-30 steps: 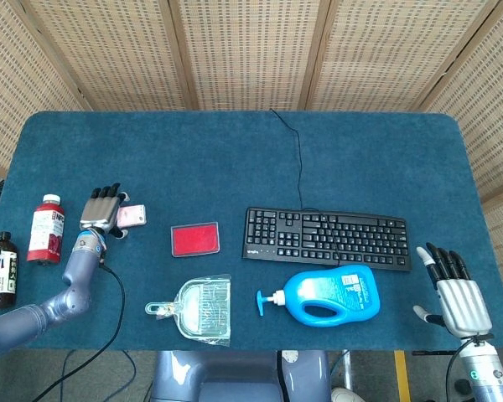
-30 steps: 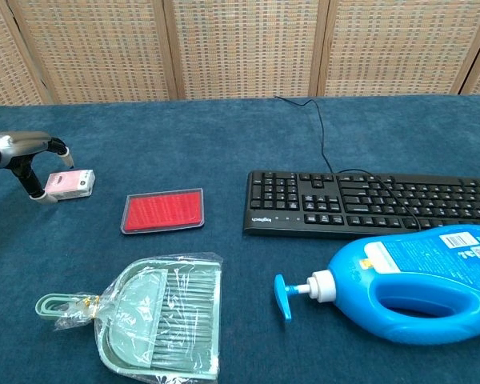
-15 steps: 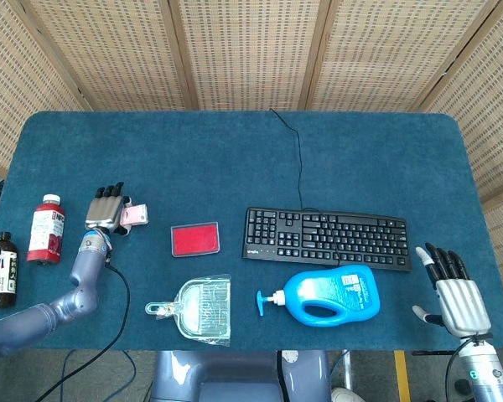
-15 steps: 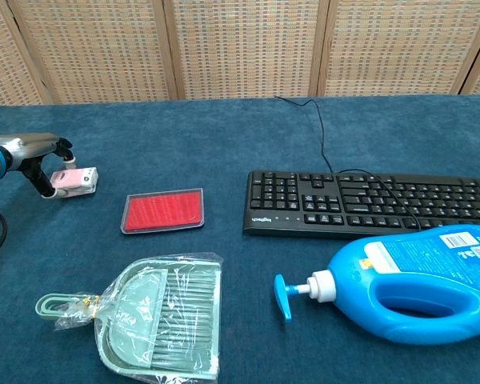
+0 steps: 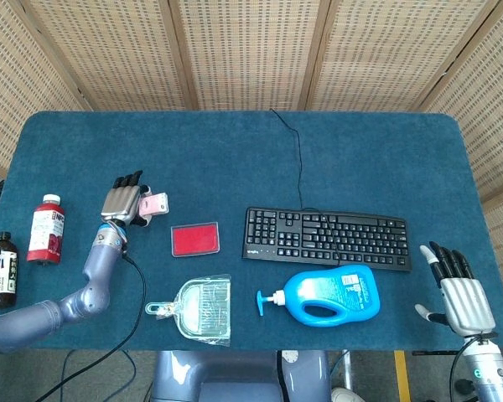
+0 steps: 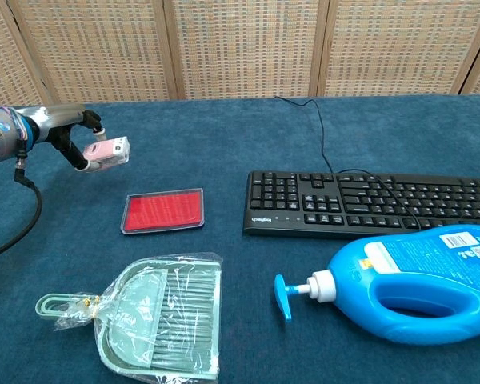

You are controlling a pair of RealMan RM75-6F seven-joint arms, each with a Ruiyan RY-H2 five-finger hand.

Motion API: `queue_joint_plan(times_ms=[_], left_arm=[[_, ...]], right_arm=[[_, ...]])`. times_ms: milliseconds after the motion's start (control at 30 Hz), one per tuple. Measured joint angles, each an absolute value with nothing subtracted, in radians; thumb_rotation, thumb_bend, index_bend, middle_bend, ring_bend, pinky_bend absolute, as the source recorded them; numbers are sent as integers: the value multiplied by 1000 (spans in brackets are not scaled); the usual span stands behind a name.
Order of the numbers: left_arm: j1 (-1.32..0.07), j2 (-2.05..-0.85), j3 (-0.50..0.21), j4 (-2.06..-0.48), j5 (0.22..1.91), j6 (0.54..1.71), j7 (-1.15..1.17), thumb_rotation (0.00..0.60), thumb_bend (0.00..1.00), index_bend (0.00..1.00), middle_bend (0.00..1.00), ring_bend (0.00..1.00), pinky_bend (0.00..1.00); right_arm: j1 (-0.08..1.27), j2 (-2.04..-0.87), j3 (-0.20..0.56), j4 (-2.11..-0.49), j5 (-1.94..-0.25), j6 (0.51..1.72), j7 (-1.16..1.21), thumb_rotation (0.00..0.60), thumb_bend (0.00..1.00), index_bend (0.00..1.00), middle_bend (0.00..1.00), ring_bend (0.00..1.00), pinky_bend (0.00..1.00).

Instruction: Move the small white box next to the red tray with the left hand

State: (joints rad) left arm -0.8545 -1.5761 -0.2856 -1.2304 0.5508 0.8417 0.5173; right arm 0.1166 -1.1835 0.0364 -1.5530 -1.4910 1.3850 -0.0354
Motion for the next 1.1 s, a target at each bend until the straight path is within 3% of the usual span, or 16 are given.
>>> queue_joint_plan(times_ms=[267,833,1100], left_arm=[[-936,-1624,-301,-1242,456,873,624,600,360,439,0,0,0],[-1049,-1773,-298,-1105,359,862,727,600,358,421,0,0,0],[-1067,-1806,-302,-1079,349,860,737,600,336,337,0,0,0]], right_arm=[[126,-1172,46,-1541,-1468,1360,12,600,0,7,0,0,0],[141,-1167,56,-1520,-1439,1324,57,600,0,7,0,0,0],[141,-1165,58,-1518,-1439,1326,67,600,0,7,0,0,0]])
